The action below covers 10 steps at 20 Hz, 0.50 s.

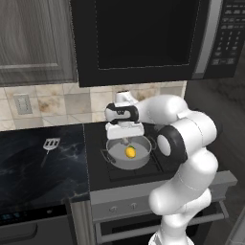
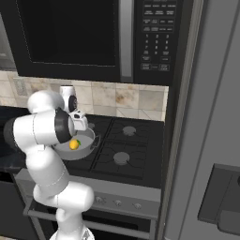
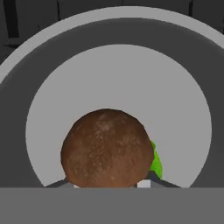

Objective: Put the lemon and mushroom in the pot. Retrieve the spatula and lightly stir the vegetables in the pot.

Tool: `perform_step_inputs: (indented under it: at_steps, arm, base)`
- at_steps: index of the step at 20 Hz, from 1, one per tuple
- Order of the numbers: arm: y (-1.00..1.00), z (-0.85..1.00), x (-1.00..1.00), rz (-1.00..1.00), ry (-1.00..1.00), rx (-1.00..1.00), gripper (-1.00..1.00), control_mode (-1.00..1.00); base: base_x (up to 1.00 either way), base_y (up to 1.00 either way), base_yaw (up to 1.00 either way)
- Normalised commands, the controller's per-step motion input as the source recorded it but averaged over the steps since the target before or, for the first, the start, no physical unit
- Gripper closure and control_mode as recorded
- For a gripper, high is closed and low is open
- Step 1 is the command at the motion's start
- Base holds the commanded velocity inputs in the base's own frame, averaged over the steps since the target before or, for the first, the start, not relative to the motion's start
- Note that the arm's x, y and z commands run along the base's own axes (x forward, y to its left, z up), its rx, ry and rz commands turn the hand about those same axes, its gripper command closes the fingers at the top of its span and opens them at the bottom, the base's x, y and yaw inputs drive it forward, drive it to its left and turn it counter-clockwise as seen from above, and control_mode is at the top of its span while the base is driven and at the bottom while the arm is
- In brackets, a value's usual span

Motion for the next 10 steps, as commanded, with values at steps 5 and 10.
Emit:
perform_step_inputs:
  at_steps: [5,10]
  arm:
    - [0.00,-0.15,-0.25,0.00,0.00,0.00,1.00,-1.00]
    - [0.00,-0.04,-0.07,0.00,0.01,0.00,1.00,-1.00]
  base:
    - [0.00,0.00,0.00]
    - [0.00,0.00,0.00]
